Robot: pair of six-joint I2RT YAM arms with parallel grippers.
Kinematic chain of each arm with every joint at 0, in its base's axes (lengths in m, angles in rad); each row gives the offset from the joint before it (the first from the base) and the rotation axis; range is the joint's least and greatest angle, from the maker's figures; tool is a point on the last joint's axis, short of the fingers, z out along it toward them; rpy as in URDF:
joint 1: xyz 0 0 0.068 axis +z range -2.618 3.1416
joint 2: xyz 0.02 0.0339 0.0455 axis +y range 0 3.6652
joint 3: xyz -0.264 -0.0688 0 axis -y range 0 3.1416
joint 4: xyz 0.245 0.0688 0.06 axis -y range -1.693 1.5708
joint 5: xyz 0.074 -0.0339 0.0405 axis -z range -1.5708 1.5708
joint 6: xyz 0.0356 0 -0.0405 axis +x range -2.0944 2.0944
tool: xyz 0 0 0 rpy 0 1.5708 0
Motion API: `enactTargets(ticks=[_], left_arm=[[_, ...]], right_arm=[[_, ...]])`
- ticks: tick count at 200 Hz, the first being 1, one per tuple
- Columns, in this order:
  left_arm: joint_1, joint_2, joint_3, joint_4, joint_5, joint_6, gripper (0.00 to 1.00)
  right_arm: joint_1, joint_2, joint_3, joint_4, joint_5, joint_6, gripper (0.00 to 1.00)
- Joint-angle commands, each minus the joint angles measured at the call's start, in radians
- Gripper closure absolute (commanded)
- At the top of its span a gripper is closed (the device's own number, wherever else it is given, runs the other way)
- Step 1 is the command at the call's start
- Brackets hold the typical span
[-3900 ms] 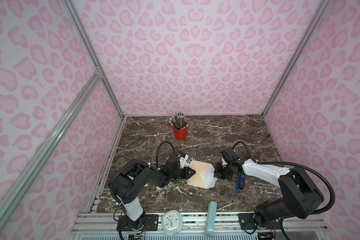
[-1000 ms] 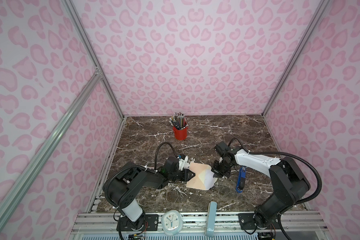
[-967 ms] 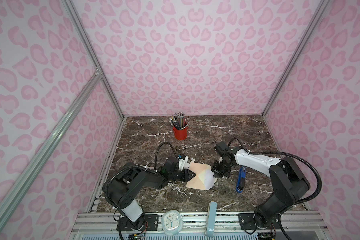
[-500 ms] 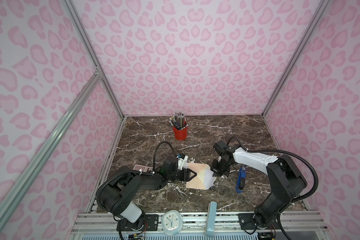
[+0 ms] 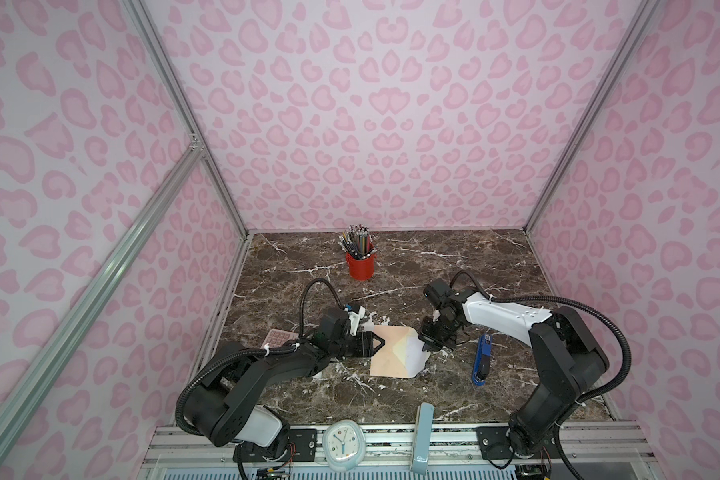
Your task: Place the letter into the envelope and seal it
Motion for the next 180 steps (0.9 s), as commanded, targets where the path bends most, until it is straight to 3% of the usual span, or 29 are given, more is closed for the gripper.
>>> enactTargets(ticks=[1,58,180], left_arm=[[0.008,0.025,0.019,-0.036,0.000,0.016,0.35],[0.009,0.128,0.040,0.036,0.065,-0.001,0.39],[0.009,0.160,0.017,0.118,0.109,-0.028,0.41]], right_arm=[[0.001,0.010,0.002,-0.006,-0.004,-0.016,1.00],[0.002,0.021,0.021,-0.012,-0.008,-0.032,1.00],[0.008,0.016,0.007,0.060,-0.024,-0.015,1.00]])
